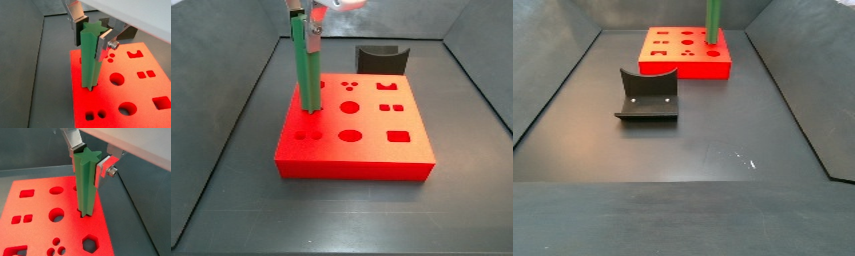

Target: Insert the star object.

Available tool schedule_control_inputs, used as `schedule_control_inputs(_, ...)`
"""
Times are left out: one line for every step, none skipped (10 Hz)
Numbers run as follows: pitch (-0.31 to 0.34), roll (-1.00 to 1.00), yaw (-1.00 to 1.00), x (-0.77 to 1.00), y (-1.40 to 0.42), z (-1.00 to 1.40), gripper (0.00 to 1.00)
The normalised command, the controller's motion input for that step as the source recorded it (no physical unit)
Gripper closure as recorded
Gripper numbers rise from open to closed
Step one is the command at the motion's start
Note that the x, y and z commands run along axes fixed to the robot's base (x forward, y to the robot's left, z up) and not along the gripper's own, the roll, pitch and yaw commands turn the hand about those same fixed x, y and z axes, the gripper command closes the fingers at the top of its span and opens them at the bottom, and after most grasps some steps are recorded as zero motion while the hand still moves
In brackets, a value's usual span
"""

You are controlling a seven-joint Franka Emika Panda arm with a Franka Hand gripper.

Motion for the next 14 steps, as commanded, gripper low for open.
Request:
schedule_control_inputs(0.02, 0.08, 0.0, 0.32, 0.0, -0.3, 1.0)
schedule_control_inputs(0.031, 0.11, 0.01, 0.35, 0.01, -0.33, 1.0)
schedule_control_inputs(0.01, 0.14, 0.03, 0.17, 0.0, -0.37, 1.0)
schedule_control_inputs(0.0, 0.13, 0.0, 0.0, 0.0, -0.45, 1.0)
schedule_control_inputs(0.0, 0.13, 0.0, 0.0, -0.04, -0.54, 1.0)
schedule_control_inputs(0.0, 0.15, 0.0, 0.03, -0.07, -0.73, 1.0)
schedule_control_inputs(-0.003, 0.08, 0.0, 0.0, -0.01, -0.97, 1.0)
schedule_control_inputs(0.0, -0.04, 0.01, 0.11, 0.0, -1.0, 1.0)
schedule_control_inputs(-0.01, -0.06, 0.0, 0.09, 0.0, -1.0, 1.0)
schedule_control_inputs(-0.04, -0.07, 0.0, 0.08, 0.0, -1.0, 1.0)
schedule_control_inputs(-0.034, -0.05, 0.0, 0.1, 0.01, -1.0, 1.0)
schedule_control_inputs(0.0, -0.07, 0.0, 0.03, 0.0, -0.98, 1.0)
schedule_control_inputs(0.0, -0.02, 0.0, 0.0, 0.01, 0.0, 1.0)
schedule_control_inputs(0.0, 0.0, 0.0, 0.0, 0.0, 0.0, 1.0)
